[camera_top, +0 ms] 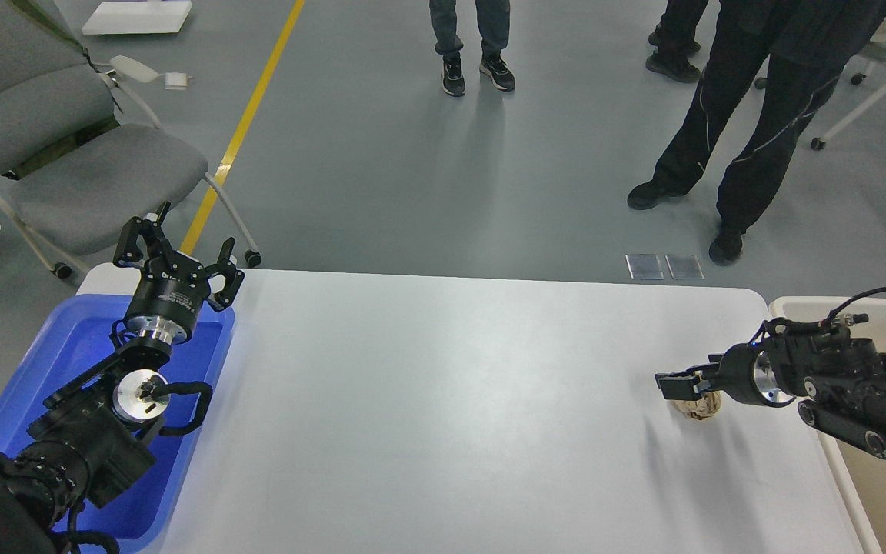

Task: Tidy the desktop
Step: 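Lower the right gripper and close it on the tan object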

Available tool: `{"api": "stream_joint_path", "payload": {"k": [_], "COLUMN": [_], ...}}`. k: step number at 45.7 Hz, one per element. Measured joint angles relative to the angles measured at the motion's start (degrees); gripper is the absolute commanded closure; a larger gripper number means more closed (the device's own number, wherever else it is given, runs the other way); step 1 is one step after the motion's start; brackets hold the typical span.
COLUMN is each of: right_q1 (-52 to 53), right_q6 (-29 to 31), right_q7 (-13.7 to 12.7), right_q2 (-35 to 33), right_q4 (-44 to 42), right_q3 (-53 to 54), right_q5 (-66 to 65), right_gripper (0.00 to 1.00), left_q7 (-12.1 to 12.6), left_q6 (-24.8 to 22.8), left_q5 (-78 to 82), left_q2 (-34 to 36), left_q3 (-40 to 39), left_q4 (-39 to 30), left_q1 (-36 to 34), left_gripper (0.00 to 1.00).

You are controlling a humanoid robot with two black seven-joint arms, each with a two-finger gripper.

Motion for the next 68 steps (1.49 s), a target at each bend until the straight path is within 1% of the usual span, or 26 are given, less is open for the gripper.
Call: {"api": "stream_joint_path", "payload": {"k": [15,26,39,47,49,53,57,59,60,61,62,63,68], "right_q1": [-3.07,-5.43,-7.08,-8.01,-8.26,-8.82,-9.20,-9.41,-9.52,-9.62,-9.65,-9.71,-10.01], "right_q6": [-0.47,-1.08,-1.29,-1.33,-1.33,-1.34,-1.34,-1.34,-1.33,-1.29,-1.26,-1.18,-0.73], "right_q7": [1.44,3.55,4.82,5.02,5.05,5.09,5.09,5.12,5.13,5.13,5.12,5.13,5.15], "right_q2": [3.59,6.55,7.90,8.86,9.09,9.91,10.80,11.13,11.31,11.48,11.56,11.65,12.10], "right_q4": [-6.86,-13.76,-16.96,-18.30,-18.70,-20.05,-21.42,-21.91,-22.21,-22.51,-22.63,-22.78,-23.43], "right_q3": [0.18,-0.04,-0.41,-0.05,-0.04,-0.05,-0.27,-0.38,-0.44,-0.49,-0.51,-0.54,-1.29], "right_q5": [0.15,0.58,1.98,2.48,2.67,3.35,4.26,4.69,4.93,5.17,5.27,5.41,6.01], "right_gripper": [0.00,0.00,0.00,0.04,0.07,0.11,0.31,0.53,0.67,0.86,0.96,1.00,1.00], "left_q7": [0.00,0.00,0.00,0.00,0.00,0.00,0.00,0.00,0.00,0.00,0.00,0.00,0.00], "left_q6": [0.00,0.01,0.01,0.02,0.03,0.03,0.03,0.03,0.03,0.03,0.03,0.03,0.03], "left_q5": [0.00,0.00,0.00,0.00,0.00,0.00,0.00,0.00,0.00,0.00,0.00,0.00,0.00], "left_q2": [0.00,0.00,0.00,0.00,0.00,0.00,0.00,0.00,0.00,0.00,0.00,0.00,0.00], "left_q3": [0.00,0.00,0.00,0.00,0.00,0.00,0.00,0.00,0.00,0.00,0.00,0.00,0.00], "left_q4": [0.00,0.02,0.01,0.01,0.01,0.01,0.01,0.02,0.02,0.02,0.02,0.02,0.02], "left_q1": [0.00,0.00,0.00,0.00,0.00,0.00,0.00,0.00,0.00,0.00,0.00,0.00,0.00], "left_gripper": [0.00,0.00,0.00,0.00,0.00,0.00,0.00,0.00,0.00,0.00,0.00,0.00,0.00]}}
